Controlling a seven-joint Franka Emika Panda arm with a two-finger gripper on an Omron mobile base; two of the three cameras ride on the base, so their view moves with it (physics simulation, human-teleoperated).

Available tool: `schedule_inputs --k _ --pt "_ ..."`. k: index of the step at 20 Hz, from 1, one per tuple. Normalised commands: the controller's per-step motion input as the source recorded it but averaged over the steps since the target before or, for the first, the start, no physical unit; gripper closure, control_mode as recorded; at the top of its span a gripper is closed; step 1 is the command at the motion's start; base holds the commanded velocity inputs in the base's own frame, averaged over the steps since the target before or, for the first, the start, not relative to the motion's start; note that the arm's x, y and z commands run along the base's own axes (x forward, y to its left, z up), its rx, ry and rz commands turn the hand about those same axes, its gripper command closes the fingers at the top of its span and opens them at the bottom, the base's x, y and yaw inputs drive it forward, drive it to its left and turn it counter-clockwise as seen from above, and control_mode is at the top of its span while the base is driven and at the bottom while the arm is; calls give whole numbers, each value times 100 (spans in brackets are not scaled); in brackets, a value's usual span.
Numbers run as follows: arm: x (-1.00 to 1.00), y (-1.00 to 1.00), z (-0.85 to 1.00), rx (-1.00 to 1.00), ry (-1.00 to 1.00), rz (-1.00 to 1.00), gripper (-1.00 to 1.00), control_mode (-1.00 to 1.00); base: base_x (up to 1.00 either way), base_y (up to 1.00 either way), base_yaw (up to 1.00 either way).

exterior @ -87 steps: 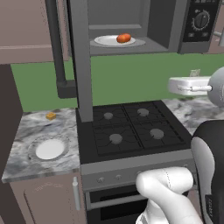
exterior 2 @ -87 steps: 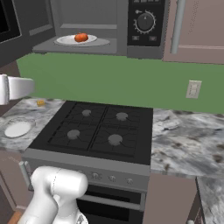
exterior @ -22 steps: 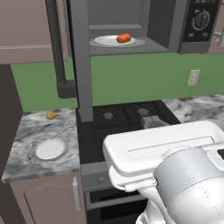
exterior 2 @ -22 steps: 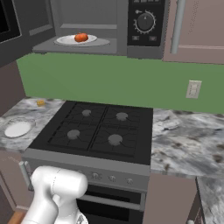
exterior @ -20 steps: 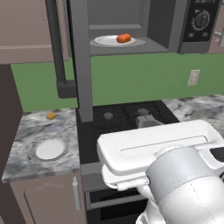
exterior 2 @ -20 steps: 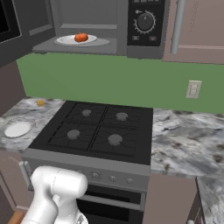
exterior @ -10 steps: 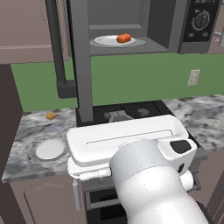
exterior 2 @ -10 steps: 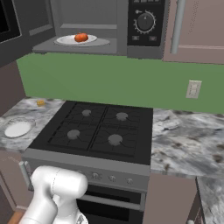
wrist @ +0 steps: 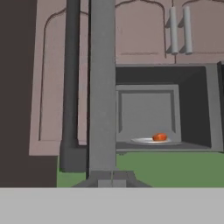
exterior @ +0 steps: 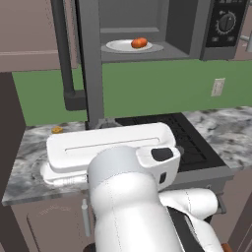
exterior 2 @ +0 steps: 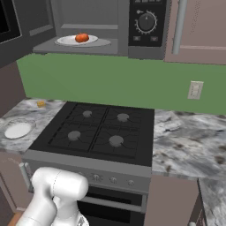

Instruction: Pick the squash from the counter and place it in the microwave. Then turn on the microwave.

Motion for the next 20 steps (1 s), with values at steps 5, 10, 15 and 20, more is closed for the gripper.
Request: schedule_inputs --k 5,10,15,20 --pt "24 27 0 0 0 -5 100 -100 0 0 0" --pt "17 27 0 0 0 -7 100 -100 0 0 0" --pt "16 24 0 0 0 -8 100 -100 0 0 0" --pt "16 22 0 0 0 -10 100 -100 0 0 0"
